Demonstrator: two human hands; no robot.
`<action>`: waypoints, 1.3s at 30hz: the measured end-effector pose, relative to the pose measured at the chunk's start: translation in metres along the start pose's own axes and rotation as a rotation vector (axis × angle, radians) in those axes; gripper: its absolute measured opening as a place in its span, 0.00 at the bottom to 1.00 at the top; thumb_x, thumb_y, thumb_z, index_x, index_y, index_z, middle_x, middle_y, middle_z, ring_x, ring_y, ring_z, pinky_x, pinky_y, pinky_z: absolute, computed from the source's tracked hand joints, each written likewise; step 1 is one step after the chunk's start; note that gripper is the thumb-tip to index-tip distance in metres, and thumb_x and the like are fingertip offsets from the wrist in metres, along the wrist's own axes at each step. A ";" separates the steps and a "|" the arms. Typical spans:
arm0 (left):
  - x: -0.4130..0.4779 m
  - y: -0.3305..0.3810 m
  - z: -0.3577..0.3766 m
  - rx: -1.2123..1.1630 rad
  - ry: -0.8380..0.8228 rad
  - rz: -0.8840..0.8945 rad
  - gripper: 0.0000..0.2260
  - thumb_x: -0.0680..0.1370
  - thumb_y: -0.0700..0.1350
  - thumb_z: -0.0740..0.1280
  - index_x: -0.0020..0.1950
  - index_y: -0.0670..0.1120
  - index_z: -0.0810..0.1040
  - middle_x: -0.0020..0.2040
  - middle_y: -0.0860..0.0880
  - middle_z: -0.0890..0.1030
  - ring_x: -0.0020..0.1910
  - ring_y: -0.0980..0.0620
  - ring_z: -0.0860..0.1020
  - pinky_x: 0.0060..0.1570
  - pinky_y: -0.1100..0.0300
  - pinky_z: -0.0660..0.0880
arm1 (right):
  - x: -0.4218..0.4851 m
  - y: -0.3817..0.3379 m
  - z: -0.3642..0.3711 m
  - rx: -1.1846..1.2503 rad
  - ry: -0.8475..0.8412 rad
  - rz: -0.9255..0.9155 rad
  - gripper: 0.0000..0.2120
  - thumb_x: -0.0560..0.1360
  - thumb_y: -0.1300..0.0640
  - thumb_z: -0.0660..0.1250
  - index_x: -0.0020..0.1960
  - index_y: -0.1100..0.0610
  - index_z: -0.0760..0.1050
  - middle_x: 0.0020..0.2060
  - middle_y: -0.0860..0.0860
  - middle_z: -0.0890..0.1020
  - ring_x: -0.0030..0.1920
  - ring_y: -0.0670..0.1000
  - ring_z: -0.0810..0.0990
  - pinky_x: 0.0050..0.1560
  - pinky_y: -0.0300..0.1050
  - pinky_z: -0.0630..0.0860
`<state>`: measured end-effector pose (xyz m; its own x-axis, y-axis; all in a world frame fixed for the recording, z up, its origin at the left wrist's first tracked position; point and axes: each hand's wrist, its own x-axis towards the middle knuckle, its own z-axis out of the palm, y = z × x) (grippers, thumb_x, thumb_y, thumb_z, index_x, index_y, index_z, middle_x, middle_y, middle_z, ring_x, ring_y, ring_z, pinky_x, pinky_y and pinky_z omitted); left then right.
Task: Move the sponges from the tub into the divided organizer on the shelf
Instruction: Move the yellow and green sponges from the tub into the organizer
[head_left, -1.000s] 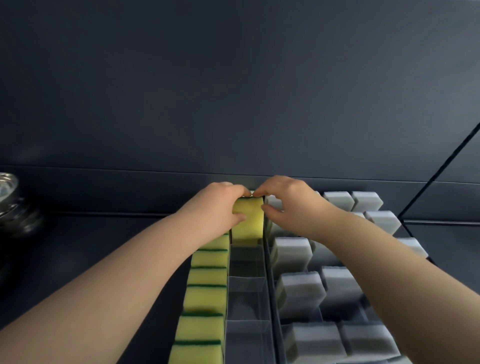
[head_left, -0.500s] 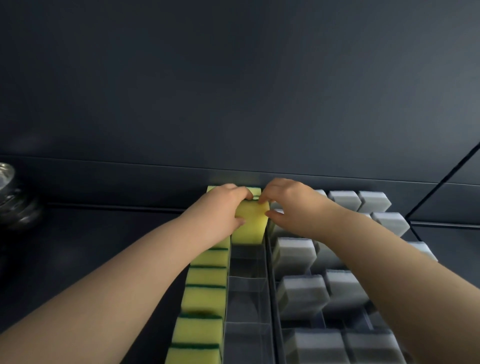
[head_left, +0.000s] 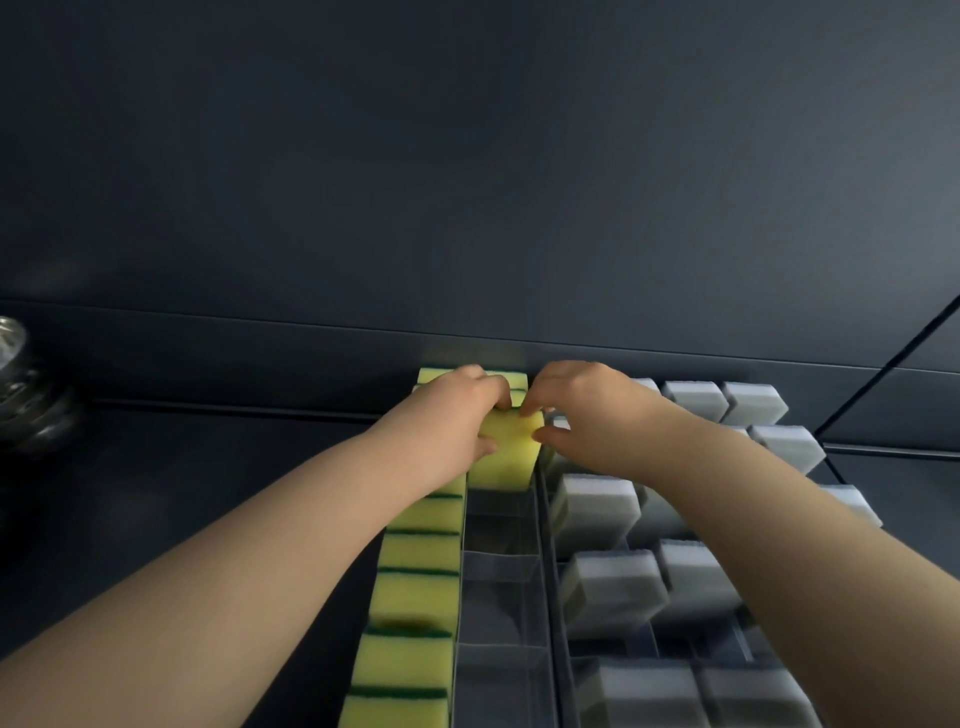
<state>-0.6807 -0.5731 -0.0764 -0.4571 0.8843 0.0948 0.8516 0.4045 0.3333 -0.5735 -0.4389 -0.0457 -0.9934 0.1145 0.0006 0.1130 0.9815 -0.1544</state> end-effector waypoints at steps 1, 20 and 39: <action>0.000 -0.001 0.000 0.000 -0.004 -0.001 0.17 0.72 0.47 0.72 0.59 0.51 0.73 0.49 0.55 0.68 0.46 0.51 0.73 0.48 0.53 0.74 | 0.000 0.000 -0.002 0.046 0.002 0.004 0.11 0.75 0.55 0.65 0.56 0.54 0.78 0.52 0.50 0.78 0.53 0.50 0.75 0.55 0.45 0.72; -0.015 -0.010 0.002 0.174 -0.070 0.028 0.19 0.79 0.48 0.62 0.69 0.59 0.67 0.65 0.53 0.72 0.62 0.50 0.71 0.58 0.53 0.71 | 0.046 0.014 0.003 -0.002 -0.310 0.070 0.27 0.71 0.72 0.53 0.63 0.50 0.73 0.40 0.37 0.75 0.48 0.45 0.74 0.52 0.41 0.74; -0.020 -0.025 0.019 0.096 0.012 0.124 0.12 0.79 0.51 0.59 0.58 0.52 0.78 0.54 0.53 0.76 0.56 0.51 0.70 0.53 0.53 0.71 | 0.022 -0.001 0.014 0.074 -0.236 0.102 0.13 0.76 0.56 0.61 0.60 0.48 0.75 0.56 0.46 0.79 0.56 0.49 0.76 0.58 0.46 0.73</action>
<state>-0.6876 -0.5966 -0.1048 -0.3491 0.9264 0.1412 0.9221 0.3128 0.2276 -0.5957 -0.4394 -0.0598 -0.9546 0.1651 -0.2480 0.2202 0.9517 -0.2138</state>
